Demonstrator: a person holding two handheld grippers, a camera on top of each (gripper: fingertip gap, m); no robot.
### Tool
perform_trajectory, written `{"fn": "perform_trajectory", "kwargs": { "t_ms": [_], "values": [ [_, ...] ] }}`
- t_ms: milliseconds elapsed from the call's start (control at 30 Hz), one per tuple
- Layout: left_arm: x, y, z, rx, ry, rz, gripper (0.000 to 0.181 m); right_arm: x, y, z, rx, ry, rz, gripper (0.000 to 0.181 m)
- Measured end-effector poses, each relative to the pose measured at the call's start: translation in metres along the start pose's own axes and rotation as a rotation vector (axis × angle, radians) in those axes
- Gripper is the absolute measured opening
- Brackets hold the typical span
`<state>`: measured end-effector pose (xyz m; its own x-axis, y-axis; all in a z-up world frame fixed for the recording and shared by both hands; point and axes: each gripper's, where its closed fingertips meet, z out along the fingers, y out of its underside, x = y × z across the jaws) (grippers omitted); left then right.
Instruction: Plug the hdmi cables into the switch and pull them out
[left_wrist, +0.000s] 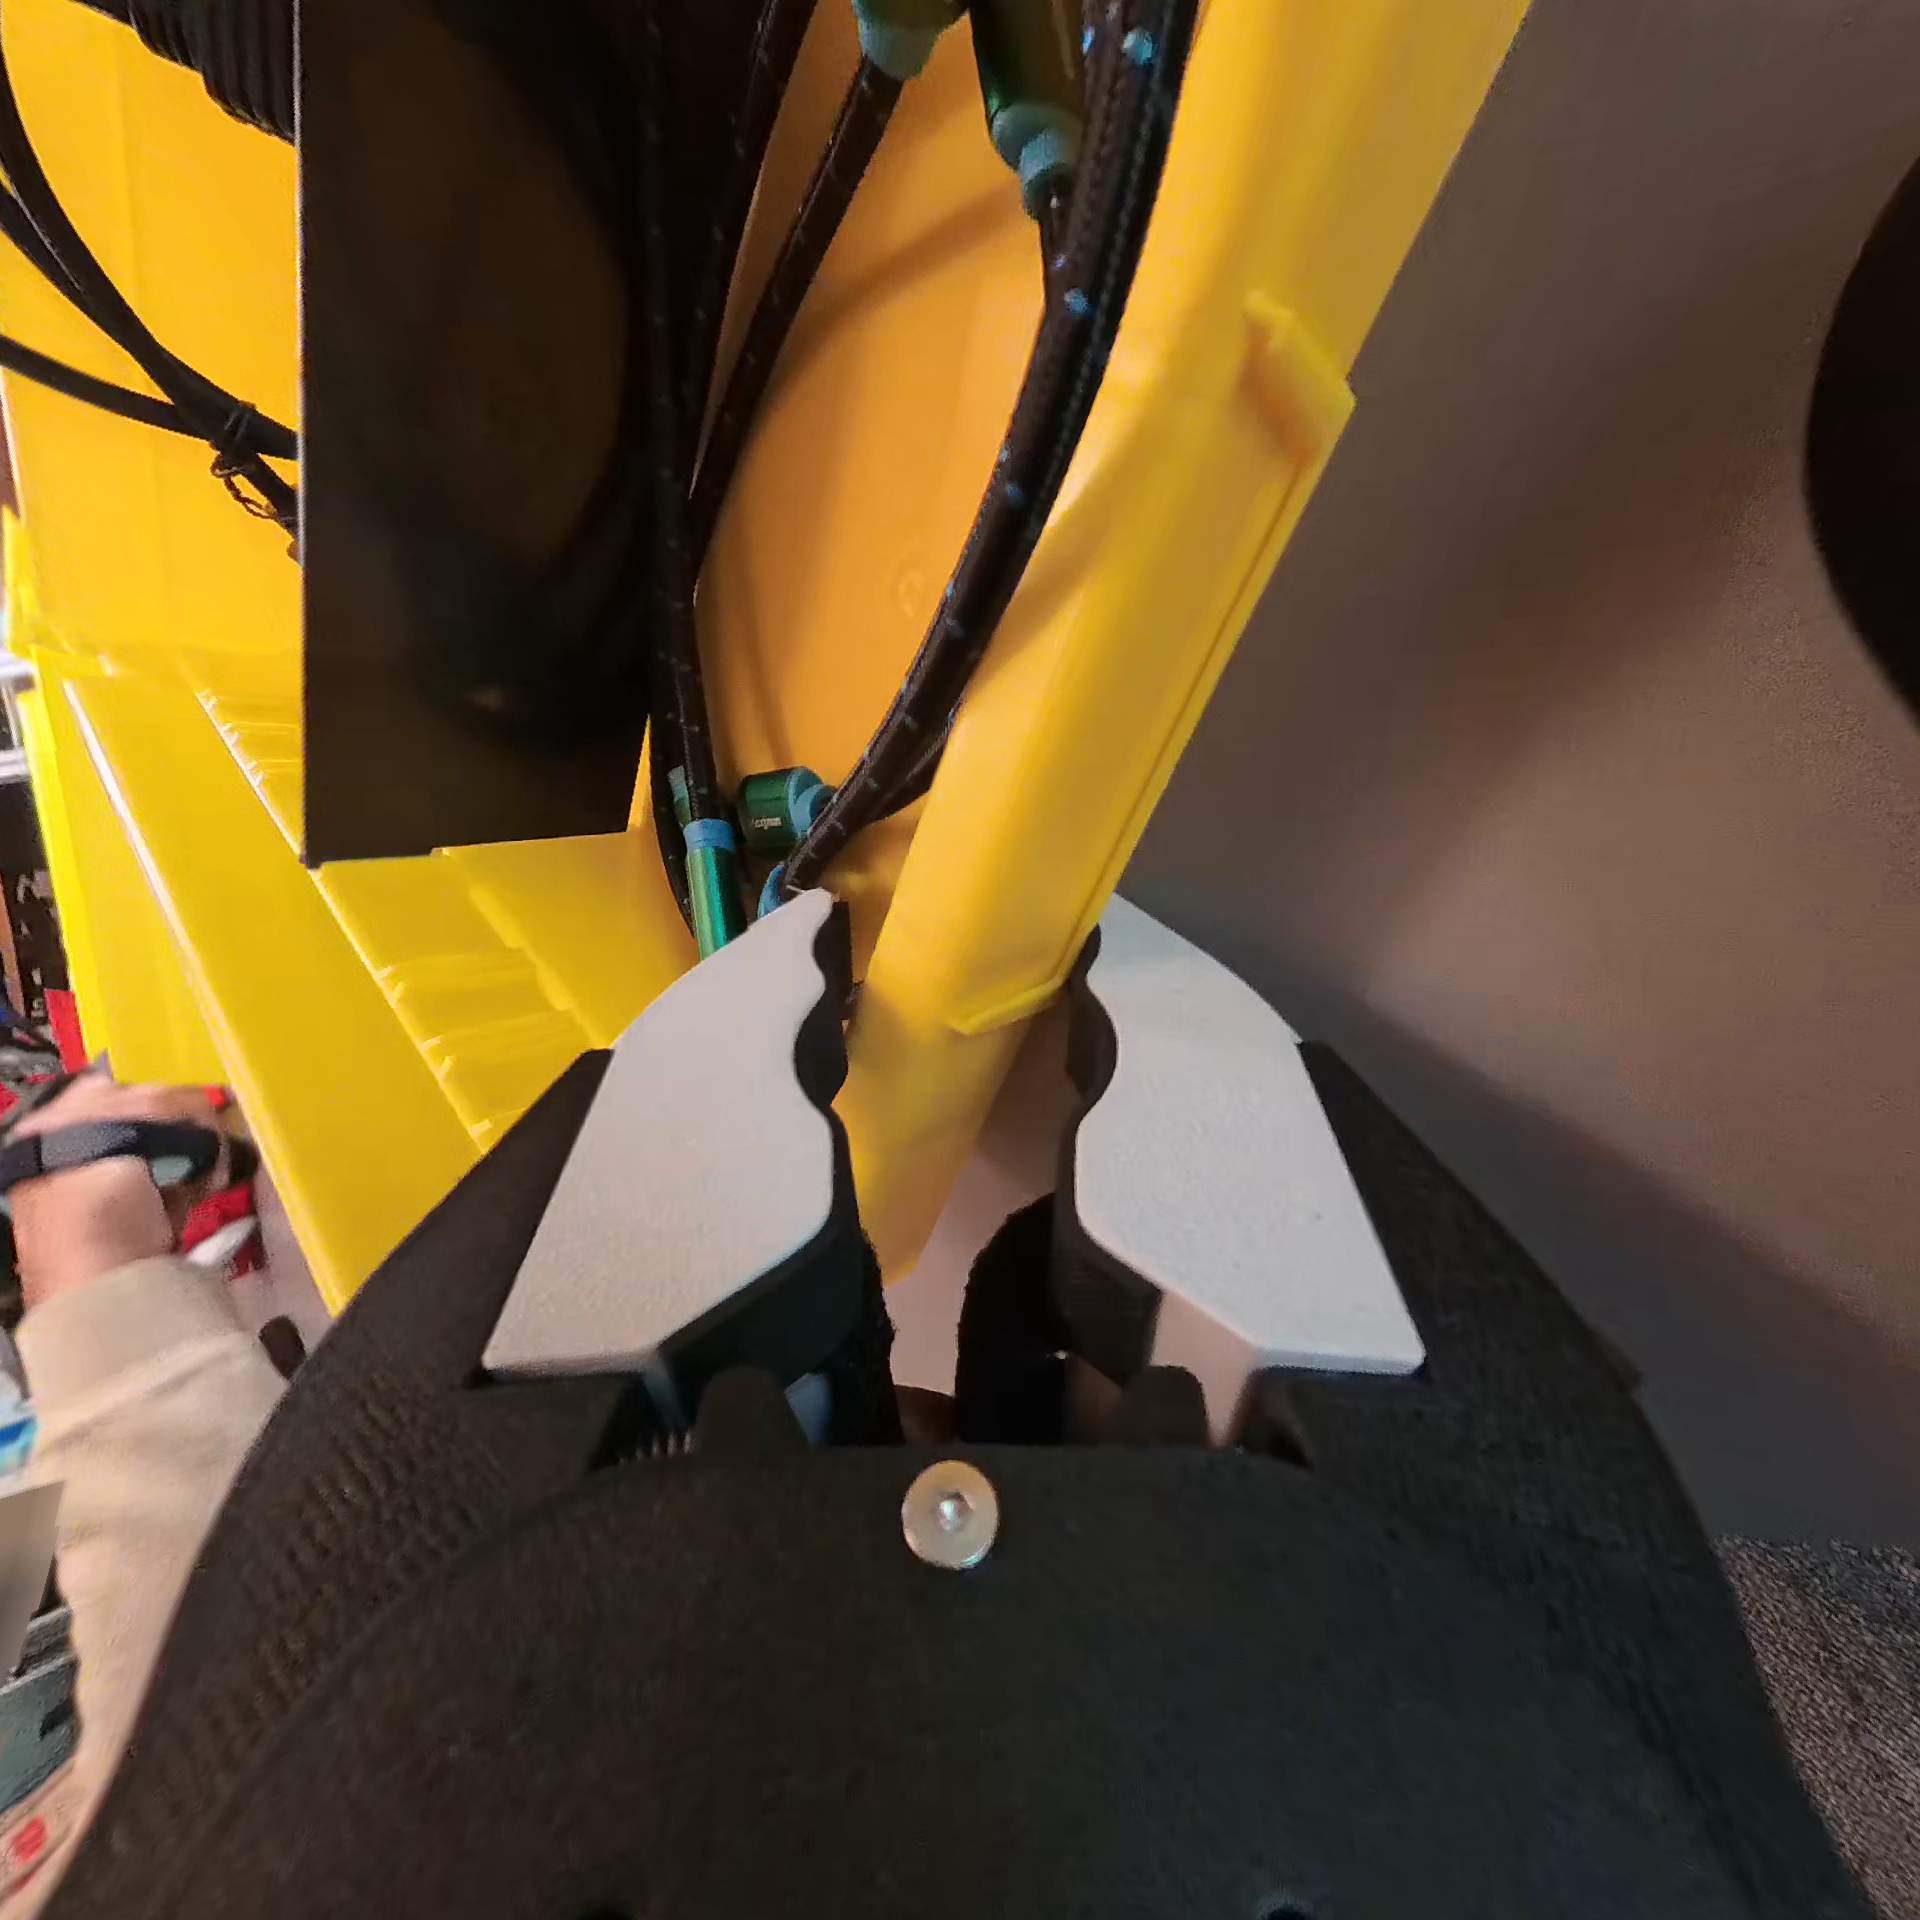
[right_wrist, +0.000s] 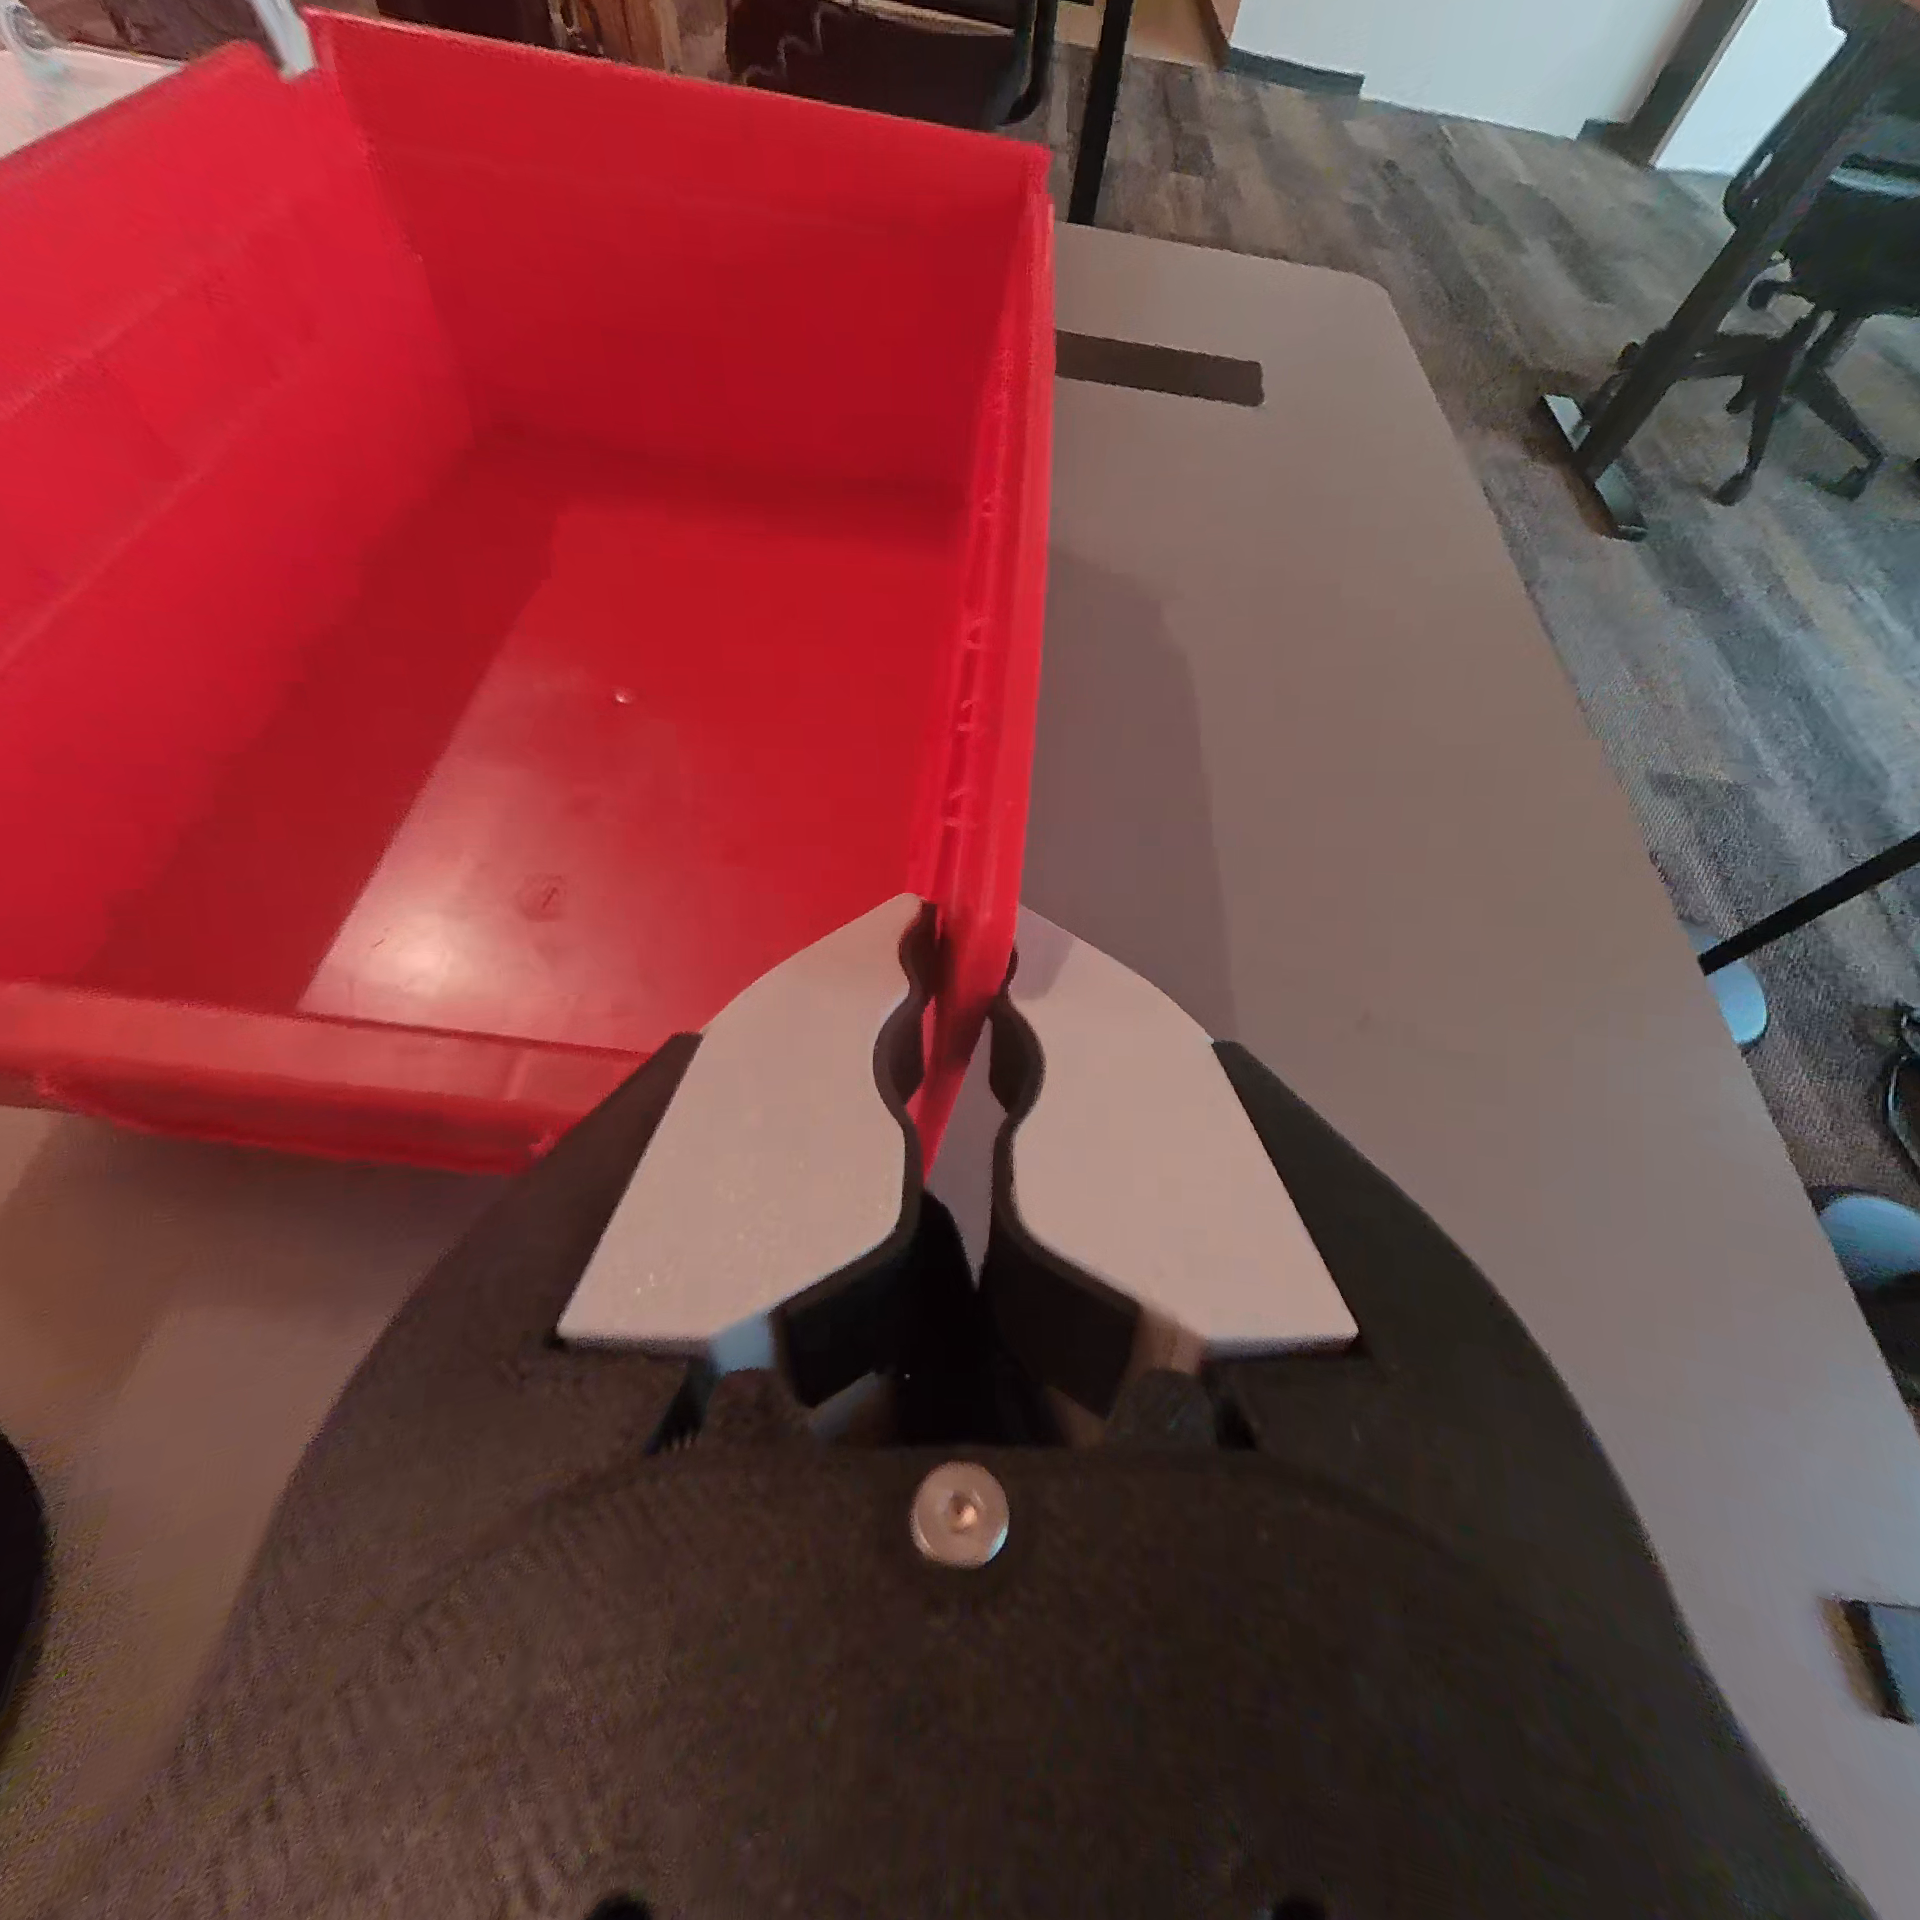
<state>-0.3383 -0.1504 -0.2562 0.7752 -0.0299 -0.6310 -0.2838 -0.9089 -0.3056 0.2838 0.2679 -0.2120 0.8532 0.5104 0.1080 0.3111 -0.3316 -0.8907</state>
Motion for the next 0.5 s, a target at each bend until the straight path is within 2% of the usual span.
{"fn": "perform_trajectory", "kwargs": {
  "t_ms": [33,133,200,233,367,500],
  "values": [
    [-0.001,0.004,-0.001,-0.009,0.001,-0.007,0.039,0.001,0.002,-0.002,0.004,-0.007,-0.02,0.014],
    [-0.002,0.013,-0.003,-0.027,-0.001,-0.022,0.039,0.003,0.015,-0.012,-0.007,-0.061,-0.023,0.079],
    [-0.003,0.018,-0.004,-0.041,-0.003,-0.031,0.039,0.003,0.022,-0.021,-0.001,-0.118,0.024,0.101],
    [-0.004,0.021,-0.005,-0.048,-0.001,-0.036,0.039,0.004,0.027,-0.025,-0.006,-0.139,0.034,0.106],
    [-0.007,0.029,-0.005,-0.059,0.006,-0.052,0.039,0.003,0.06,-0.03,-0.127,-0.241,0.018,0.109],
    [-0.009,0.037,-0.007,-0.067,0.026,-0.044,0.039,0.002,0.086,-0.023,-0.295,-0.246,-0.073,0.119]
  ]
}}
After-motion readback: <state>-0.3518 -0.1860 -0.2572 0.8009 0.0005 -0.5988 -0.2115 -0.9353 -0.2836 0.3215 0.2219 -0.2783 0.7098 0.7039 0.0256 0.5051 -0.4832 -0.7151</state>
